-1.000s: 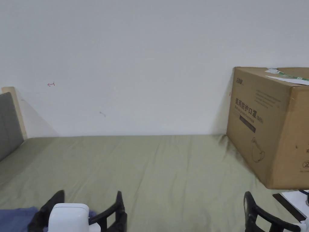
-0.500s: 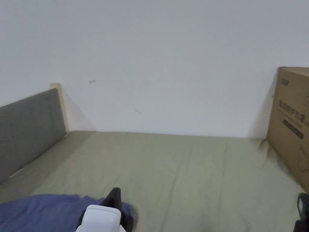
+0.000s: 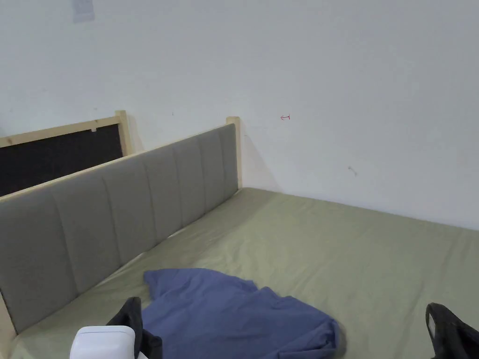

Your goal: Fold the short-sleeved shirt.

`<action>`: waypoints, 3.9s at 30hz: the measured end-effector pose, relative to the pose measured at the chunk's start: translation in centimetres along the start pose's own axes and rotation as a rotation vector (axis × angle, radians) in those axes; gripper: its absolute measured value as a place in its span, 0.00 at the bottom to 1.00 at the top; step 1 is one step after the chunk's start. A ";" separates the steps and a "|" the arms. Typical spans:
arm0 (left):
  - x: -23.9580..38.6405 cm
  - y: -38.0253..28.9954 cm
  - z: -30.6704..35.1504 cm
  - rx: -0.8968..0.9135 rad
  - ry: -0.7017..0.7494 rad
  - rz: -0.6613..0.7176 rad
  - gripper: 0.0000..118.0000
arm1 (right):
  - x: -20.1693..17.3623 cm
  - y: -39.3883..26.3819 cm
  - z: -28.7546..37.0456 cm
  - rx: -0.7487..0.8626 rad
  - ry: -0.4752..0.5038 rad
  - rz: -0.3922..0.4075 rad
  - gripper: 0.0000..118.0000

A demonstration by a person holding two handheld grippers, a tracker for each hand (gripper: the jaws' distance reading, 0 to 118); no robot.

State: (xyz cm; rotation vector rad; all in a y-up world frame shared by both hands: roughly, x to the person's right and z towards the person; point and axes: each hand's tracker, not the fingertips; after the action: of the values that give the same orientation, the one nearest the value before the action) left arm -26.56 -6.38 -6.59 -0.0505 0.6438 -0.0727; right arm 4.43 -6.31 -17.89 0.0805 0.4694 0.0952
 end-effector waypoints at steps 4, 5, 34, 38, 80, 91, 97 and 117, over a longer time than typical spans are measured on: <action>1.7 1.8 -6.0 -0.035 -0.023 -0.072 0.00 | 1.4 0.1 0.3 0.000 0.031 0.009 0.00; 2.0 1.9 -9.2 -0.124 -0.093 -0.068 0.00 | 1.8 0.0 0.2 -0.014 0.034 0.011 0.00; 10.1 -19.6 -36.7 -1.198 -0.285 -0.049 0.53 | 6.2 -9.3 -2.5 -0.534 -0.049 -0.190 0.00; 8.3 -16.7 -35.4 -1.128 -0.288 0.010 0.00 | 6.3 -8.7 -1.4 -0.538 -0.049 -0.193 0.00; 45.7 -10.6 -9.8 -1.130 -0.945 -0.211 0.05 | 23.5 -8.3 15.4 -0.466 -0.530 -0.382 0.00; 31.5 0.2 -7.0 -0.662 -0.998 0.048 0.89 | 21.4 -7.0 13.6 -0.405 -0.453 -0.387 0.00; 21.9 -0.1 0.3 -0.286 -0.777 0.146 0.00 | 18.5 -4.8 13.3 -0.190 -0.478 -0.233 0.00; 32.4 -4.7 -19.0 -1.099 -0.849 0.062 0.02 | 17.5 -4.8 12.2 -0.196 -0.478 -0.182 0.00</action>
State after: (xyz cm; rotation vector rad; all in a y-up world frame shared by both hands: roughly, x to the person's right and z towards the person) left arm -12.41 -14.26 -40.81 -1.0648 -0.2300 0.3582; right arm 25.88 -9.87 -15.37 -0.1305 -0.0129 -0.0579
